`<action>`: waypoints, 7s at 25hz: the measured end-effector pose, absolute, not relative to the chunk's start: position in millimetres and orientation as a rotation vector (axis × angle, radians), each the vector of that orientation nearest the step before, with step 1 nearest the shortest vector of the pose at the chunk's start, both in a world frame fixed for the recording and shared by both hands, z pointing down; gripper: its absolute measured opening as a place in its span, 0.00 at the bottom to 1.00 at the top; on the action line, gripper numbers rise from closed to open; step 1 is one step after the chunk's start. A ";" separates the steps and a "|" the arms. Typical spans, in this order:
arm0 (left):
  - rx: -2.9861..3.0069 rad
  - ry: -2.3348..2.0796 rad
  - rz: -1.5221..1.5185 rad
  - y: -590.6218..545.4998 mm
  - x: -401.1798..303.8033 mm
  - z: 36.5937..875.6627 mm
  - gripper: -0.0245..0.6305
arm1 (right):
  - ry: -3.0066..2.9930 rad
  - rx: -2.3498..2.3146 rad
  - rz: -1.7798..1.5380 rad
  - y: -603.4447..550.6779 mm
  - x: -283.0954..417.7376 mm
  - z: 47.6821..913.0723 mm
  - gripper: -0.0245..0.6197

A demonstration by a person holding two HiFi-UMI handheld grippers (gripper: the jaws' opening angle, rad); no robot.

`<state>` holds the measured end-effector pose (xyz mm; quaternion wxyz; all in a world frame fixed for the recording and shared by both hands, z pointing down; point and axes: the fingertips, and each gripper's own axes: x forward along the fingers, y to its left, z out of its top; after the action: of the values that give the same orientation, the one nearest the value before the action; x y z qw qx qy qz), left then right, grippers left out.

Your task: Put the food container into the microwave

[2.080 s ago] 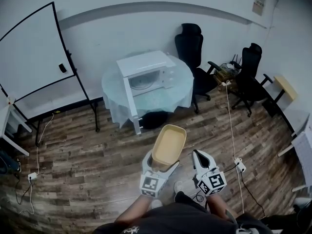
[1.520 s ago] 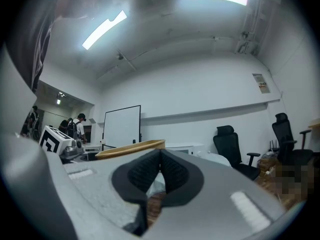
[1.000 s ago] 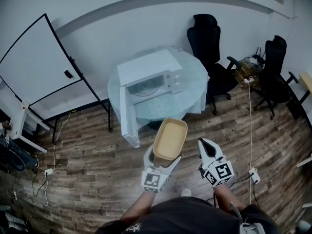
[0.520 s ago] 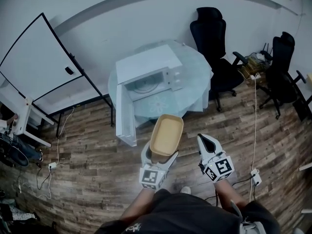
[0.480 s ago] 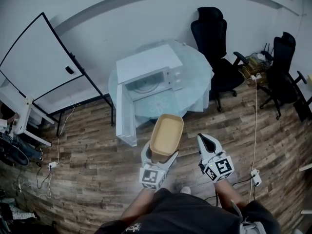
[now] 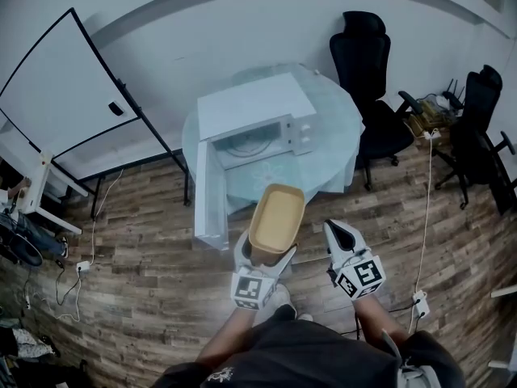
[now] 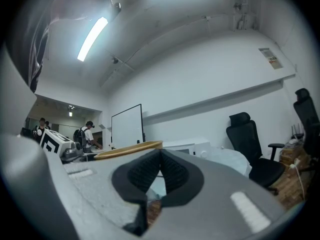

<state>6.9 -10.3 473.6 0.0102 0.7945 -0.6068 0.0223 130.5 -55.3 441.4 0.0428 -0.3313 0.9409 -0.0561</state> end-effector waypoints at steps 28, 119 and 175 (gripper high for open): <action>2.393 -1.888 0.043 -118.9 -78.4 502.0 0.81 | 2.969 -0.963 -0.139 -164.6 30.0 443.5 0.04; 1.770 -2.330 0.270 -412.0 -272.8 694.1 0.81 | 3.332 -0.501 -0.436 -424.7 -159.7 675.6 0.04; 1.868 -2.445 0.152 -271.4 -145.8 514.6 0.05 | 3.165 -0.319 -0.111 -329.6 -63.1 504.4 0.04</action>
<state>-145.8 -271.4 514.6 0.0302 0.6061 -0.7933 0.0493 -63.1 -329.6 504.4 -0.0205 -0.1002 0.9942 -0.0347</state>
